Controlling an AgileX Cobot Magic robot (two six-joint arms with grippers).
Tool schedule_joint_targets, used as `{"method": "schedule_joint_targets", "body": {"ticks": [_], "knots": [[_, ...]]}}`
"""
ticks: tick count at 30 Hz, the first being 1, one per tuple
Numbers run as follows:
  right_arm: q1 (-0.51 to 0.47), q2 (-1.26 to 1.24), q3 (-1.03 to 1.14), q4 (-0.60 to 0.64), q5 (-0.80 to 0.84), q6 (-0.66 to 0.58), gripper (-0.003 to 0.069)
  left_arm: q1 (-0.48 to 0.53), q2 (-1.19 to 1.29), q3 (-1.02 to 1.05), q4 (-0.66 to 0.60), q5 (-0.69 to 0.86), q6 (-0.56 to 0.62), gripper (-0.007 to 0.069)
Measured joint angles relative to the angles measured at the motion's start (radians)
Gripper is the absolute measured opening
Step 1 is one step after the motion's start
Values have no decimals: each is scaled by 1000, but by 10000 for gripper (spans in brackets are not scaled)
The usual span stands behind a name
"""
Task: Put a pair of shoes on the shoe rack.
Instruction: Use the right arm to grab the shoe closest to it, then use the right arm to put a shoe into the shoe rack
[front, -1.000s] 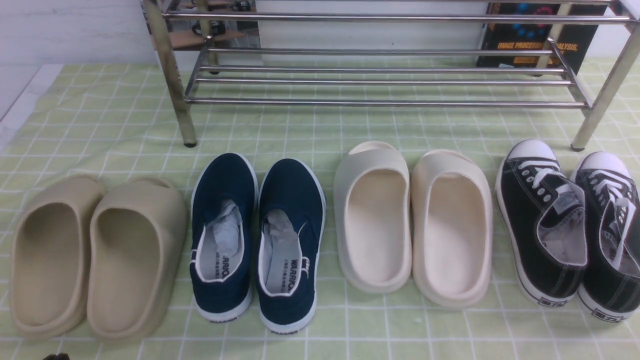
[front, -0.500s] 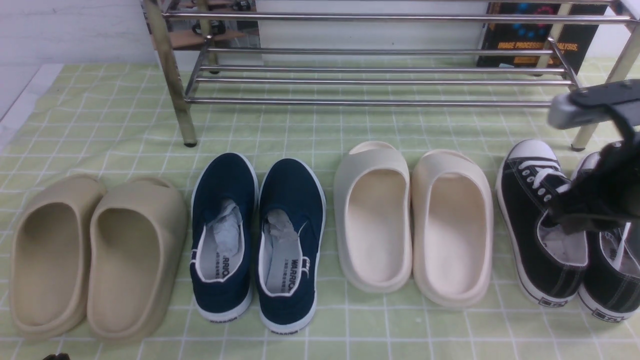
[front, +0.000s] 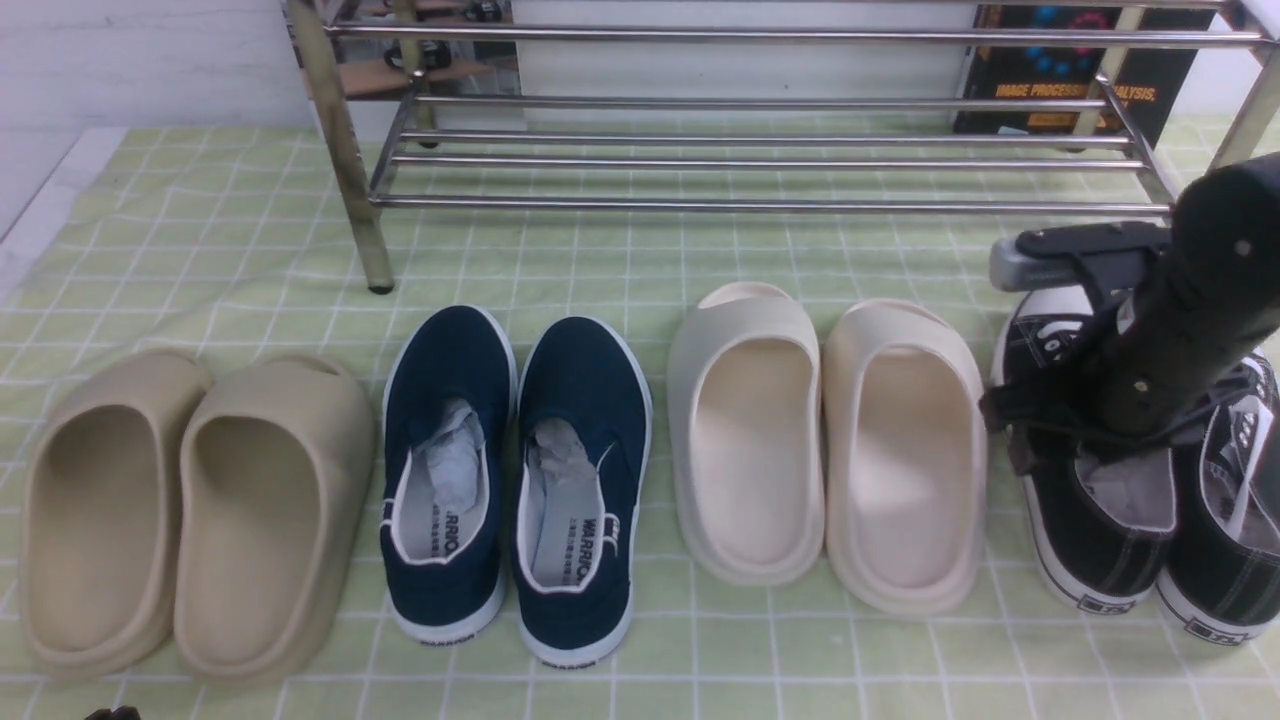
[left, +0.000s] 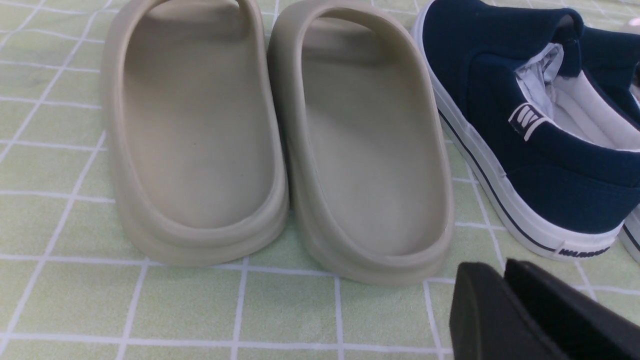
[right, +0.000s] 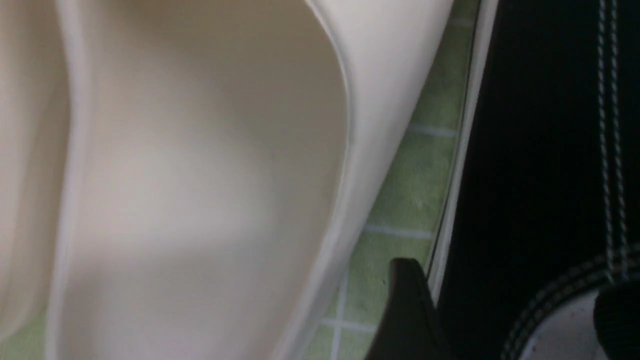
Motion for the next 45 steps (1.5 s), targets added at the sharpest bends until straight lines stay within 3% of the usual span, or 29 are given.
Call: {"method": "schedule_joint_targets", "body": {"ticks": [1,6,7,8,12,20,28,45], "knots": [[0,14,-1,-5,-7,11,432,0,0,0,0,0,0,71],[-1,65,-6,-15,-13,36,111,0,0,0,0,0,0,71],[-1,65,-6,-15,-13,36,98,0,0,0,0,0,0,71],[-1,63,-7,-8,-10,38,18,0,0,0,0,0,0,74],[-1,49,-19,-9,30,39,10,0,0,0,0,0,0,78],[-1,-19,-184,-41,268,-14,17,0,0,0,-2,0,0,90],[-1,14,-327,-60,298,-47,17,0,0,0,-2,0,0,94],[-1,501,-1045,-98,419,-92,18,0,0,0,-2,0,0,113]]}}
